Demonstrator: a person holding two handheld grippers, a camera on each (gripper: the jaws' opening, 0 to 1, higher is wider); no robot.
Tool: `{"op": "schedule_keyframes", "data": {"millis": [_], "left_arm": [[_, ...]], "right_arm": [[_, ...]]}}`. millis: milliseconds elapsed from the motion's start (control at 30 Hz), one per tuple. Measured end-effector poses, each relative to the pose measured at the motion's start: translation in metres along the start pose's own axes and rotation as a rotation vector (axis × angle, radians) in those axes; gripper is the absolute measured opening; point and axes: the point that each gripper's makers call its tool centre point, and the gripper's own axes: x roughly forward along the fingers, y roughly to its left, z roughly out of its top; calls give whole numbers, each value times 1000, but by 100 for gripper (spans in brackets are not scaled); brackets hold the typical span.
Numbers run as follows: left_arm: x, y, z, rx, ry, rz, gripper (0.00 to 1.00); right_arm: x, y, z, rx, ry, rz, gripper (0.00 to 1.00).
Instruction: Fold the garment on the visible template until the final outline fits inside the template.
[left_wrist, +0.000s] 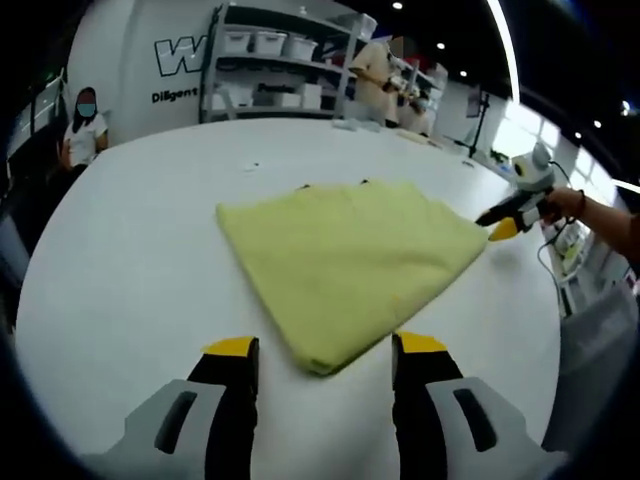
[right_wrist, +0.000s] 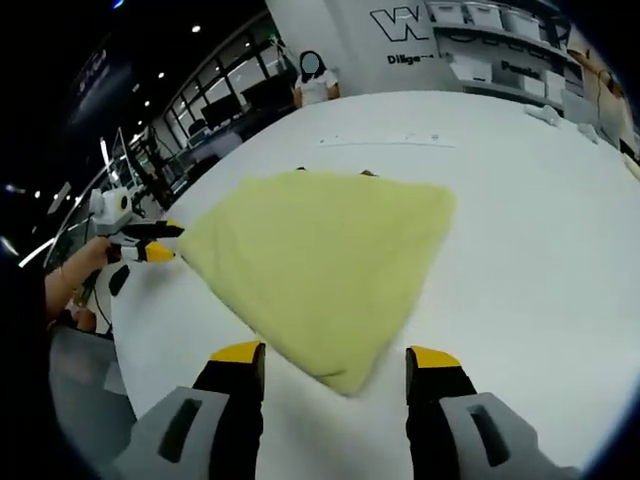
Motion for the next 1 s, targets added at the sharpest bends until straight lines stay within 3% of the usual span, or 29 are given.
{"op": "schedule_keyframes", "data": {"millis": [133,700,900,1000], "left_arm": [[-1,1,-6,23,11,-11,34],[0,3,-12,51,19,-23,1],[-1,2,-12,42,10,-30,0],[-3,1,-11,49,7,-30,0]], "right_arm": [[-1,2,-5,-31,0,9,45],[-3,-6,-8,-153,5,-6,14],[-3,-8,-10,-206,16,-9,1],[-4,-7,-9,-207,13,-2,0]]}}
